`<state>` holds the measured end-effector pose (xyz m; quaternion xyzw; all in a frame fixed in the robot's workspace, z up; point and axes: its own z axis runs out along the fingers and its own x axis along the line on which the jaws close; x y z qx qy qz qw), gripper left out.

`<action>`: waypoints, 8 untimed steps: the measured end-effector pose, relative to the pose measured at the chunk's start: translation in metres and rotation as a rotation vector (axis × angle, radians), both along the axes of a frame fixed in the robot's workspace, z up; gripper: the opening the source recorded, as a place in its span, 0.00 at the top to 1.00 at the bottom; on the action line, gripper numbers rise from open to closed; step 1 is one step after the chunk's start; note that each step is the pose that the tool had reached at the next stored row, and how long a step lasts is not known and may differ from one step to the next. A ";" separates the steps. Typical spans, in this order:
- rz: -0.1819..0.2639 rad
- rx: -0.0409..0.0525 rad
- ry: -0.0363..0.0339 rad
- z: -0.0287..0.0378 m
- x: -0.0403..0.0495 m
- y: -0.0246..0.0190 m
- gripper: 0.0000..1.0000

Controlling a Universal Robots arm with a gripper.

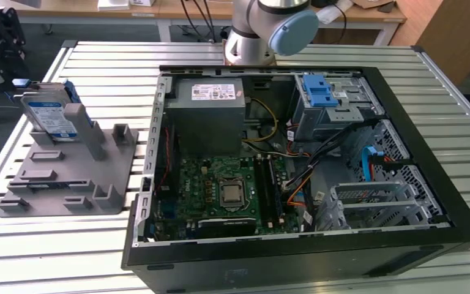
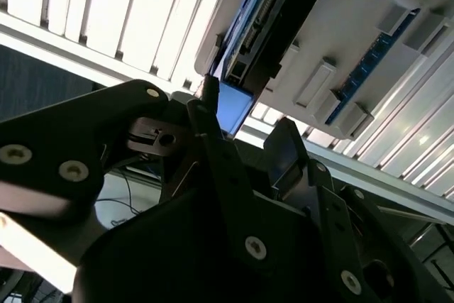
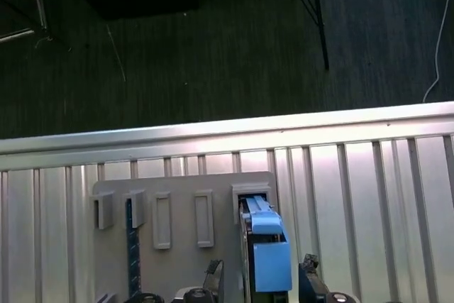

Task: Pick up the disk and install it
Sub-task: 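Pick up the disk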

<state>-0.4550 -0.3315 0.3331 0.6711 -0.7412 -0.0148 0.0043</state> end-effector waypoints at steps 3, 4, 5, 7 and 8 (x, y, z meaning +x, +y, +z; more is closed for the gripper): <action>0.001 0.0001 -0.0006 -0.0033 -0.0029 0.0001 0.47; 0.002 -0.0001 -0.0006 -0.0047 -0.0032 0.0001 0.47; 0.002 -0.0003 -0.0003 -0.0063 -0.0033 0.0002 0.47; 0.002 -0.0003 -0.0004 -0.0099 -0.0034 0.0004 0.47; 0.002 -0.0003 -0.0003 -0.0117 -0.0034 0.0005 0.47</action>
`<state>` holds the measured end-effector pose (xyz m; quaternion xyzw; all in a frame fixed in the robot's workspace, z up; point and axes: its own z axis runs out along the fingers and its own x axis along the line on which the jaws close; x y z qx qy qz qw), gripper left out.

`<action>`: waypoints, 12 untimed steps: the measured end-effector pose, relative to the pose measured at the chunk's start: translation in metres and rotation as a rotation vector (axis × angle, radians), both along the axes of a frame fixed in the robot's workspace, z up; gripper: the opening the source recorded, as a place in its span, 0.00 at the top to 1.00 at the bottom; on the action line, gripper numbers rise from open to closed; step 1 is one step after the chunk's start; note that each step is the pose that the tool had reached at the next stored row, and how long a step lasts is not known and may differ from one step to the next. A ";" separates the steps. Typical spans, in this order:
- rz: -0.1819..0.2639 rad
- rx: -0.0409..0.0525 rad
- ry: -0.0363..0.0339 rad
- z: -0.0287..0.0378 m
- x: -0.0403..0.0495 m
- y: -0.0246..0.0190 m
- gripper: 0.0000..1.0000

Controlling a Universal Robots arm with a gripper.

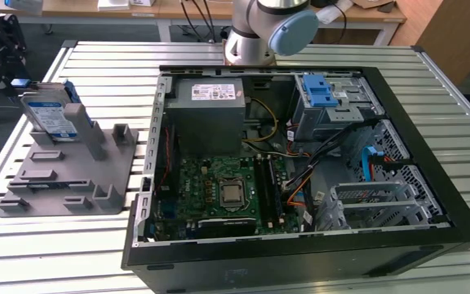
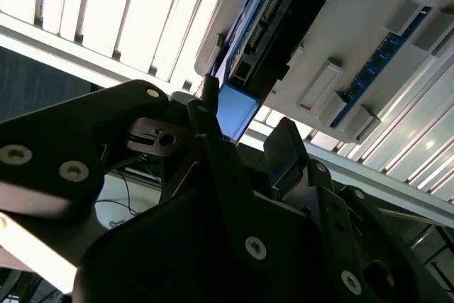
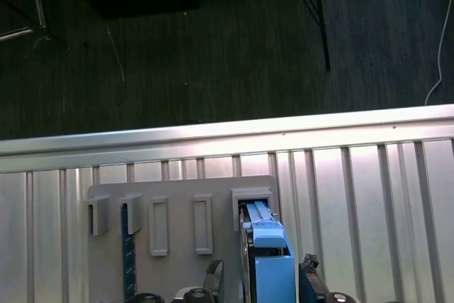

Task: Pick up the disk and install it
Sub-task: 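Pick up the disk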

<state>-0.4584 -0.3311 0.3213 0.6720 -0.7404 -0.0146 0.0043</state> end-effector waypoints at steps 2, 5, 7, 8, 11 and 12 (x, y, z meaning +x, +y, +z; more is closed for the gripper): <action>0.001 0.0000 -0.0001 -0.0036 0.0000 0.0003 0.47; 0.001 0.0000 -0.0001 -0.0091 0.0000 0.0019 0.47; 0.001 0.0000 0.0000 -0.0113 -0.0001 0.0042 0.47; 0.001 0.0000 -0.0001 -0.0122 -0.0002 0.0051 0.47; 0.001 0.0000 -0.0001 -0.0146 -0.0009 0.0051 0.47; 0.001 0.0000 -0.0001 -0.0159 -0.0010 0.0051 0.47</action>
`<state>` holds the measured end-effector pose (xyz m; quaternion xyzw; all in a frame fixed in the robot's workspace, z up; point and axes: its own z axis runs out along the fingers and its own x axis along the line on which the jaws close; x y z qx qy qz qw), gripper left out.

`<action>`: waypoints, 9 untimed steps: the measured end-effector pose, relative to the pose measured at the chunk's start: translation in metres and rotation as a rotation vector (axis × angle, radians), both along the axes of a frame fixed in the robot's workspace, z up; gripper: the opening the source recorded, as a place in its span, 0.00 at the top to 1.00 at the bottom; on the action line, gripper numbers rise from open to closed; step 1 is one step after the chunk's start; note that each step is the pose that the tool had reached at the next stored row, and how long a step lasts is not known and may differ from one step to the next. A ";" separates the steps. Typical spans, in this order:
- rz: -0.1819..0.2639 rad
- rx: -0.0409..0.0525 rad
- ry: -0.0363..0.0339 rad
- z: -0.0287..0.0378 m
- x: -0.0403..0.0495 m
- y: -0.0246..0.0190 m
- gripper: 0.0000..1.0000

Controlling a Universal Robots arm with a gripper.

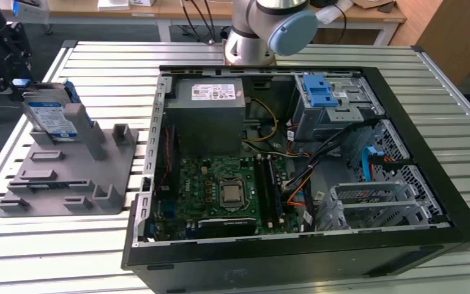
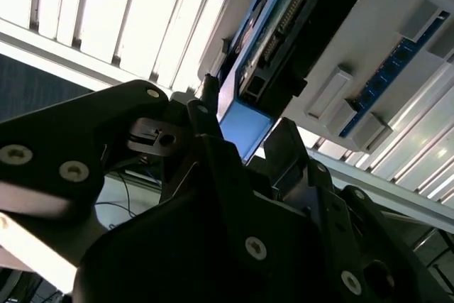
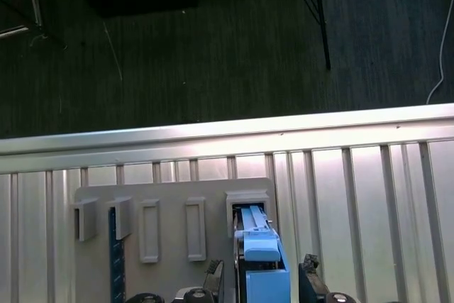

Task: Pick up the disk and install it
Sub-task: 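Pick up the disk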

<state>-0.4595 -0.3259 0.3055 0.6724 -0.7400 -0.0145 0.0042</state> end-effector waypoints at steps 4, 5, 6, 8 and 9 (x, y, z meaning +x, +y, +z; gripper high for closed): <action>0.000 -0.0001 0.0002 -0.0048 -0.0002 0.0000 0.48; 0.000 -0.0001 0.0001 -0.0057 -0.0003 0.0000 0.55; 0.000 -0.0002 0.0001 -0.0065 -0.0004 0.0000 0.55; 0.000 -0.0003 0.0002 -0.0078 -0.0005 0.0000 0.55; 0.000 -0.0003 0.0001 -0.0084 -0.0005 0.0000 0.55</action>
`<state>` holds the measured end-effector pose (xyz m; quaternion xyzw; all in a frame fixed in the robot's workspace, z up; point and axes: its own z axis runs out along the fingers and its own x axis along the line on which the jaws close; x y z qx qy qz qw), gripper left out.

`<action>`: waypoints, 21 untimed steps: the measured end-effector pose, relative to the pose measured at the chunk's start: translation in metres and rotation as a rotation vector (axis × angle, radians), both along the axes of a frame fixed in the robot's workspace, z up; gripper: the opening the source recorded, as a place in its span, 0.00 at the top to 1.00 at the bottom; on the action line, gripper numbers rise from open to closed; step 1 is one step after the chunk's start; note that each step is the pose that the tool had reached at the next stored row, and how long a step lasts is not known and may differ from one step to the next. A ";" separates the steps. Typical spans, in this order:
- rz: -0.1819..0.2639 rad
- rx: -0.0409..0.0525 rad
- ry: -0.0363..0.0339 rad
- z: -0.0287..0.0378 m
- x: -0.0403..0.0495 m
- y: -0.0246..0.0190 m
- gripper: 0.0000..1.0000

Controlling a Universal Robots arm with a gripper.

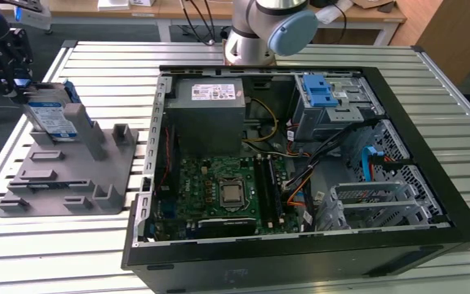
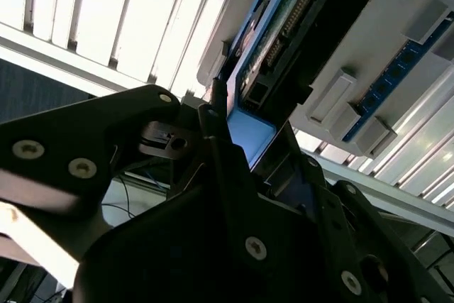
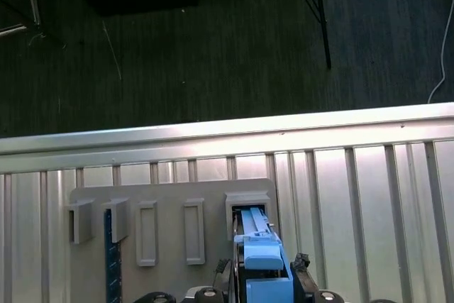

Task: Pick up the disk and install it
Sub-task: 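Pick up the disk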

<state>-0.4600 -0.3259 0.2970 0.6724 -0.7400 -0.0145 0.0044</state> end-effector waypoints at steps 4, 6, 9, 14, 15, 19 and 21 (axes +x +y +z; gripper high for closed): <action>0.000 -0.0013 -0.0001 -0.0030 -0.0001 0.0000 0.55; 0.000 -0.0026 -0.0001 -0.0047 -0.0001 0.0000 0.55; 0.000 -0.0043 0.0001 -0.0064 -0.0001 0.0000 0.55; 0.000 -0.0052 0.0000 -0.0066 -0.0001 0.0000 0.63; 0.000 -0.0053 0.0000 -0.0066 -0.0001 0.0000 0.63; 0.027 -0.0053 -0.0002 -0.0067 -0.0001 -0.0003 0.63; 0.045 -0.0055 -0.0001 -0.0067 -0.0001 -0.0006 0.63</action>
